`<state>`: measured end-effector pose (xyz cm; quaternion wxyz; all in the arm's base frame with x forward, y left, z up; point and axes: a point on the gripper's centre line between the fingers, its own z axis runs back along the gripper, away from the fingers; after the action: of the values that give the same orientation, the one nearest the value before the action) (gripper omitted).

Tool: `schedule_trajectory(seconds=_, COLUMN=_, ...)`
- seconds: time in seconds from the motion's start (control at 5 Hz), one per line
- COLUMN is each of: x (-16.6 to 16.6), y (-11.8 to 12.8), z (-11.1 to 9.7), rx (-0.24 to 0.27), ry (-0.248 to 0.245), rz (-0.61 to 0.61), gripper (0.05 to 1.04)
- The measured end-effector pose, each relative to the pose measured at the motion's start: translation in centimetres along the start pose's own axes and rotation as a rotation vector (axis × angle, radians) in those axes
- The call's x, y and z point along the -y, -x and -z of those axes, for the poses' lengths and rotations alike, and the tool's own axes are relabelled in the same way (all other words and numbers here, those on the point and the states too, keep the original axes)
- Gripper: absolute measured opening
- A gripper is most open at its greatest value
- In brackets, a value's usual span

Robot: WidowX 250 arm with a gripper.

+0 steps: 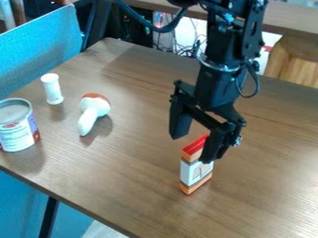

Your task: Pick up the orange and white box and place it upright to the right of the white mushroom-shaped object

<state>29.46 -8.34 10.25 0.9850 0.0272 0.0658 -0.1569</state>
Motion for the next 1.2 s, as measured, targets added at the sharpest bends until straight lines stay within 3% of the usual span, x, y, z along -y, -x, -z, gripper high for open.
schedule_trajectory(seconds=0.6, x=-0.1, y=-0.9, z=2.0, rx=-0.069, ry=0.003, rz=0.031, gripper=0.964)
schedule_trajectory(seconds=1.0, x=-0.2, y=-1.1, z=2.4, rx=-0.078, ry=-0.007, rz=0.028, gripper=0.419)
schedule_trajectory(seconds=1.2, x=-0.6, y=-1.1, z=1.8, rx=-0.082, ry=-0.031, rz=0.002, gripper=0.385)
